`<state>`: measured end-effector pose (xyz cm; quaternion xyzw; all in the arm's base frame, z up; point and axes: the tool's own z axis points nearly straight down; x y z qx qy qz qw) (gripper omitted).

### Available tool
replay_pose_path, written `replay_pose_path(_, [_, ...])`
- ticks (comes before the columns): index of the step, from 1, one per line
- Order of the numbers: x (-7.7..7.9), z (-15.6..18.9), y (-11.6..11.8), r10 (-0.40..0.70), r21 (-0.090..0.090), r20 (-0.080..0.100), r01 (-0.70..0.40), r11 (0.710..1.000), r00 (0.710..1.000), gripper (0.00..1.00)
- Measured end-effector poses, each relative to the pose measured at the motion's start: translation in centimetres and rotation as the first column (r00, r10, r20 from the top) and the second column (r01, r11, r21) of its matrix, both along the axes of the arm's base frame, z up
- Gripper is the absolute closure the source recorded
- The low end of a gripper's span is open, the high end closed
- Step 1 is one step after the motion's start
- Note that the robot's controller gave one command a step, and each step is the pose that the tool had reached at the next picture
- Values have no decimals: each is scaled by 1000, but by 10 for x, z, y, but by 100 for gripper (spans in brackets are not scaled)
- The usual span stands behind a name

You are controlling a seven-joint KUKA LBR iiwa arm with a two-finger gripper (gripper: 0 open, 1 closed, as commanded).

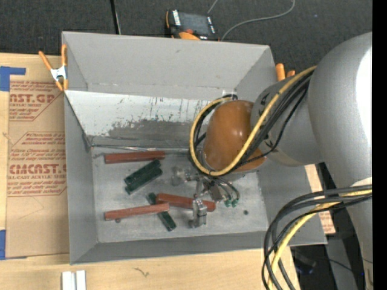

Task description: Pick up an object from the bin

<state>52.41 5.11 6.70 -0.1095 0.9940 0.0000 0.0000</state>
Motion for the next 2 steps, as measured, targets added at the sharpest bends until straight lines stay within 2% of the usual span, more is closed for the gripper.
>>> replay_pose_path(1, [0, 3, 0, 0, 0, 1, 0, 1000, 1000, 100])
replay_pose_path(2, [-6, 175, 1, 48, 1, 10, -48, 999, 999, 100])
